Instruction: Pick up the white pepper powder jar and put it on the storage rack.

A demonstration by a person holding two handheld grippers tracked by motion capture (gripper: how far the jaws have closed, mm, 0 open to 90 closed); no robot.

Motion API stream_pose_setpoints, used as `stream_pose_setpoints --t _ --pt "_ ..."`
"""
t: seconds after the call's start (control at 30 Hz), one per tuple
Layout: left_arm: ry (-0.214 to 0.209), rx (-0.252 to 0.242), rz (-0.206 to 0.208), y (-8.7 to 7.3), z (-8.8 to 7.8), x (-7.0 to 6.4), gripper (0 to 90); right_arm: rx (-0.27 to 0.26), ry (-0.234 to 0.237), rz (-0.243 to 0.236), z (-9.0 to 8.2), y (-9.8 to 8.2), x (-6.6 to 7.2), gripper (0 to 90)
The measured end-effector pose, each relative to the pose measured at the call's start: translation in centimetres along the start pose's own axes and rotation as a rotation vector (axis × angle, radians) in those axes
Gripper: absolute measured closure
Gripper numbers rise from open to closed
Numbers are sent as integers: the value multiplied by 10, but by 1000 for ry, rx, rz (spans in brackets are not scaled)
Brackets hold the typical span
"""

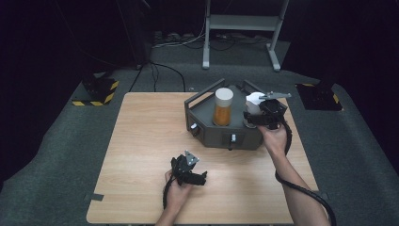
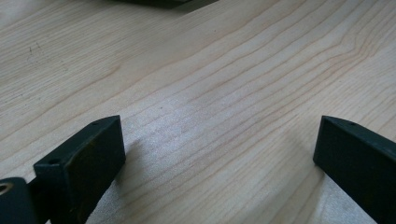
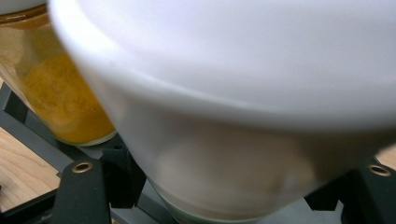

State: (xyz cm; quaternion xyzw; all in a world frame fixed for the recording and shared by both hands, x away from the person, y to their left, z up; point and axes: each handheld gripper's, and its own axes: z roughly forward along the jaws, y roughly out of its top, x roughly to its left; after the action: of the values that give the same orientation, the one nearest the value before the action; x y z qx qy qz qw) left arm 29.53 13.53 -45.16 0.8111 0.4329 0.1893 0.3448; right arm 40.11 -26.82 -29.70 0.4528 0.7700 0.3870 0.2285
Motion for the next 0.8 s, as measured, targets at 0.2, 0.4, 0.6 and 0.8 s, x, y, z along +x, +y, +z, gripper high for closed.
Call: stream_pose_setpoints --t 0.2,0.4,0.6,0.8 --pt "0 0 0 0 0 0 22 -6 10 5 -1 -1 -3 222" --pt "0 0 0 0 0 0 22 -27 16 4 -3 -6 -4 120" --pt "0 3 3 0 0 0 22 -49 28 -14 -14 -14 -6 74" --pt "1 1 3 0 0 0 22 -59 29 -15 -23 -18 -10 66"
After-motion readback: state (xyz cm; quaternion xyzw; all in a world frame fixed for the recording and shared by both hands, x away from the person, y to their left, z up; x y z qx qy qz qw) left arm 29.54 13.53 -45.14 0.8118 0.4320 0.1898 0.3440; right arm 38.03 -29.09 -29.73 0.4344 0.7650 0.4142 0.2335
